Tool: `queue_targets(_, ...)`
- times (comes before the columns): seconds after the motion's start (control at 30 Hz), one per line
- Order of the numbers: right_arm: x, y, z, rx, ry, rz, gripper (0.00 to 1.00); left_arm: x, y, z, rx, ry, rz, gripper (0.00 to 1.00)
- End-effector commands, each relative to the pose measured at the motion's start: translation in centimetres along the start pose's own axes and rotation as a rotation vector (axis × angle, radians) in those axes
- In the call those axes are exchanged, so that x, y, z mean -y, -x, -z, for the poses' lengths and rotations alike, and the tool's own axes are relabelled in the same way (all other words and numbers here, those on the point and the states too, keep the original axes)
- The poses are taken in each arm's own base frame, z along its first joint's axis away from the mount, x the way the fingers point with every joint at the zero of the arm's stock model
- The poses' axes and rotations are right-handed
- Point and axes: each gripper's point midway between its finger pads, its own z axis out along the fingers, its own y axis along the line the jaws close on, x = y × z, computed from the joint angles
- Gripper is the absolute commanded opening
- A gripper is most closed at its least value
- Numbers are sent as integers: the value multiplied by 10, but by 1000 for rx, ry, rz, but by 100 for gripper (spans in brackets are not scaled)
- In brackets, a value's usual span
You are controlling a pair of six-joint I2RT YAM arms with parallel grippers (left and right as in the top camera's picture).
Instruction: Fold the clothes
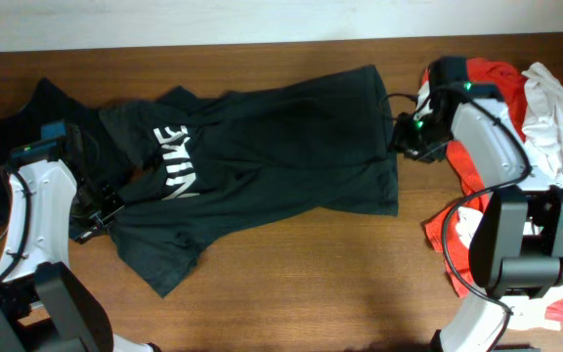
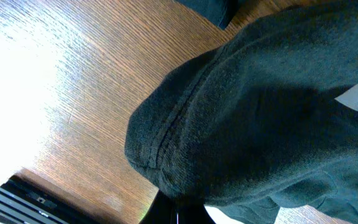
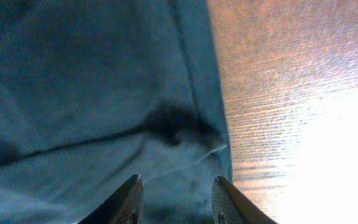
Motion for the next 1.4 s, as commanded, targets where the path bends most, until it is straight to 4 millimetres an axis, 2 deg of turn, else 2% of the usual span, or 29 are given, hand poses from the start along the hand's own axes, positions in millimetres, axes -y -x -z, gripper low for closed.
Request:
queue_targets(0.0,12,-17,-35,-27,-11,-76,45,2,0,4,12,-14,7,0)
queue_targets(0.1,6,-20,-47,-17,50,-79,45,2,0,4,13,-14,7,0)
queue_targets(0.23,2,-15,-48,4,73,-74,44,2,0,4,15,-15,7,0)
queue_targets(0.3,1,-12,-48,13,77,-77,37,2,0,4,15,-15,7,0)
queue_targets(0.4,-1,-6,-48,38,87,-112,20,2,0,4,15,-15,7,0)
queue_targets(0.47,-2,-3,-47,51,91,-108,4,2,0,4,15,-15,7,0)
queue_targets(0.6,5,6,-44,86,47,-102,4,2,1,4,15,-15,7,0)
queue_targets(0.67,-4,26,-20,150,78,-60,4,3,1,4,18,-16,7,0)
queue_targets(0.7,-16,42,6,206,98,-18,4,3,2,4,21,-17,8,0)
queue_targets(0.73,-29,58,42,276,109,39,4,3,3,4,23,-18,8,0)
queue_targets(0.8,-37,69,95,340,76,70,4,3,2,4,22,-18,8,0)
queue_targets(0.83,-36,67,115,343,44,66,4,3,2,4,22,-18,8,0)
queue_targets(0.9,-23,48,132,277,-39,39,4,3,2,4,23,-18,8,0)
queue_targets(0.97,2,10,125,126,-153,4,4,3,2,4,22,-18,8,0)
queue_targets(1.03,19,-20,114,2,-222,-15,4,2,0,4,13,-14,7,0)
queue_targets(1.1,27,-39,107,-76,-248,-26,4,2,-2,4,3,-12,5,0)
queue_targets(1.3,33,-59,107,-157,-272,-37,4,25,-11,6,-39,-151,-115,0)
queue_targets(1.37,32,-58,111,-143,-267,-36,4,36,-11,16,-23,-227,-194,0)
